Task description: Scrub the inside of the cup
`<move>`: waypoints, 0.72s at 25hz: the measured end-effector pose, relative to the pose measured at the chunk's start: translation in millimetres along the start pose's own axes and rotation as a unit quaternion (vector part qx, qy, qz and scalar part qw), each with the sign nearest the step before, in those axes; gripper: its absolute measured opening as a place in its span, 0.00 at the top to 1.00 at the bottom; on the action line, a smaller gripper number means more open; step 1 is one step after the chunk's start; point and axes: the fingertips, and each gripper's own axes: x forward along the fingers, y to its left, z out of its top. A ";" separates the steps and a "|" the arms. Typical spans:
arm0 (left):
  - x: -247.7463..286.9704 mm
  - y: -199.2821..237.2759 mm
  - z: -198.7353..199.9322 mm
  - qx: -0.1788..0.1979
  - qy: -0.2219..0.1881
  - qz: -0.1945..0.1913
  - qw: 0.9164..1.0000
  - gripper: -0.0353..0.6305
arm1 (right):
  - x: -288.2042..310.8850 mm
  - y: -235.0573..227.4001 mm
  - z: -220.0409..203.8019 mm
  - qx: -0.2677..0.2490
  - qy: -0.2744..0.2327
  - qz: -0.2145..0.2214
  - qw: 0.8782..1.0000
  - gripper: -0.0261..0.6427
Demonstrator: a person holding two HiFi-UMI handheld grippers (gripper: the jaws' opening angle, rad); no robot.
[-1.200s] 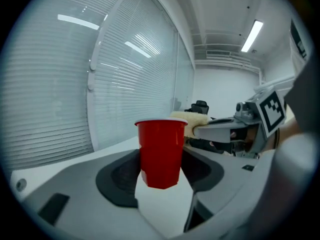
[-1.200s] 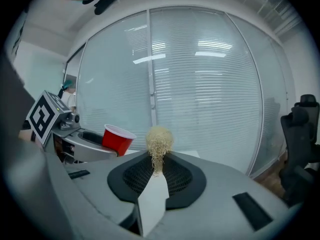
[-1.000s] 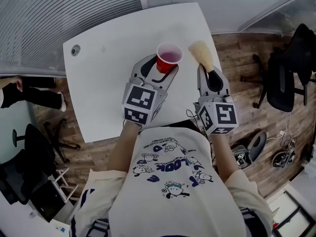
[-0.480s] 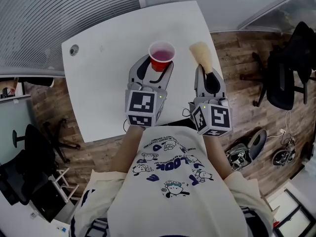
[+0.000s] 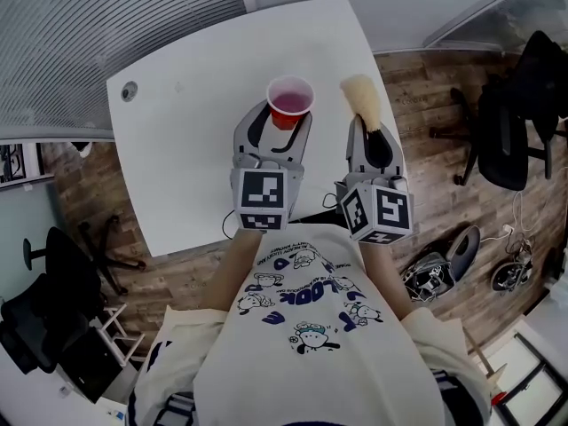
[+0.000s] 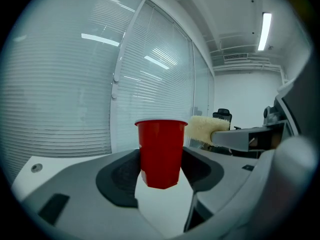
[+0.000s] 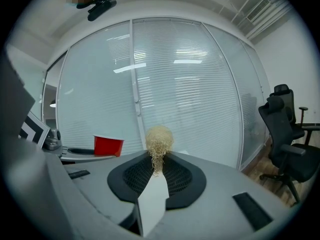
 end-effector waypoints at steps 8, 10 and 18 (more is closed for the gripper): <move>-3.8 5.3 -1.1 -0.003 -0.004 0.013 1.000 0.52 | -4.2 -2.4 -2.3 0.005 0.001 -0.010 1.000 0.88; -5.2 6.0 -0.7 -0.005 -0.006 0.016 1.000 0.52 | -5.4 -3.5 -3.1 0.005 0.002 -0.013 1.000 0.88; -8.9 3.5 -0.2 -0.007 -0.008 0.012 1.000 0.52 | -9.8 -2.2 0.7 -0.001 -0.009 -0.018 1.000 0.88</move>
